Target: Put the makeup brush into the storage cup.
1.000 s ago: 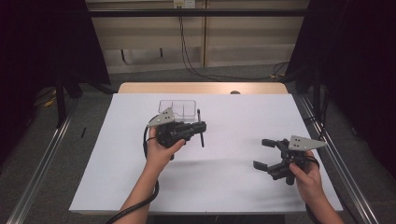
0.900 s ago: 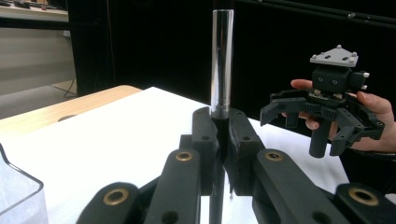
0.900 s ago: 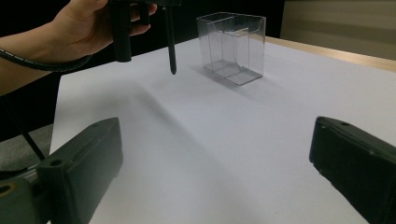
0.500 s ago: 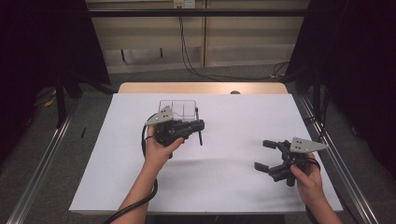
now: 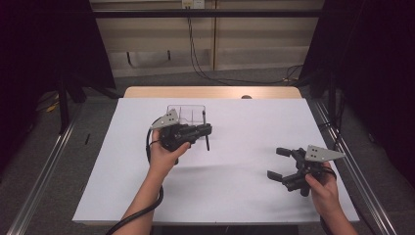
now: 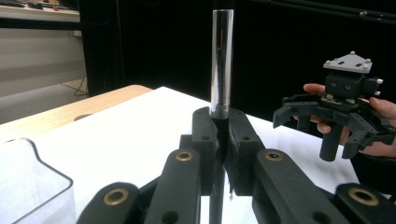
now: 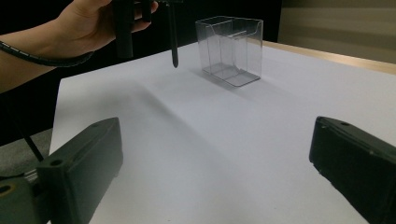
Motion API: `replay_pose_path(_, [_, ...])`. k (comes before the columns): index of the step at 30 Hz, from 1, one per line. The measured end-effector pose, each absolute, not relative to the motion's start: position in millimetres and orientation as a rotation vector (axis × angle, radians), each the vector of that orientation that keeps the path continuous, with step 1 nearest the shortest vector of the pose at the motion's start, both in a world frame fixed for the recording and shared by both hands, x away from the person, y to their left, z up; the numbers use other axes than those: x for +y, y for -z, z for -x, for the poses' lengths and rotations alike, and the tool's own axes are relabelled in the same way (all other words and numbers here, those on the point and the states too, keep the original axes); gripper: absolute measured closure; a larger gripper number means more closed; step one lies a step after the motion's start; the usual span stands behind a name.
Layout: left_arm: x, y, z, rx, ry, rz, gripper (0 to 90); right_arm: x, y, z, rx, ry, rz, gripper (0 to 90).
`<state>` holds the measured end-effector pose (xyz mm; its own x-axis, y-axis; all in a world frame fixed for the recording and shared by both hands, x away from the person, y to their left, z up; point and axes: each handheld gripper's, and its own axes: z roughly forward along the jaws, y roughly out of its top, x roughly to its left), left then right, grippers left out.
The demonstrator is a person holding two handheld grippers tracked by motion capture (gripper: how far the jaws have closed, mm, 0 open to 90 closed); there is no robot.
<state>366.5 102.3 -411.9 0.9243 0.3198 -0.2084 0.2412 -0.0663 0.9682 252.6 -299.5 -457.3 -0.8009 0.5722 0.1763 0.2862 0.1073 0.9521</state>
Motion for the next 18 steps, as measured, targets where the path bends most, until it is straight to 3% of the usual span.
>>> replay_pose_path(18, [109.5,405.8,-373.7,0.463,-0.102,-1.675,83.5,-302.0,457.4,-249.0,2.132,-1.76,-0.86,2.2])
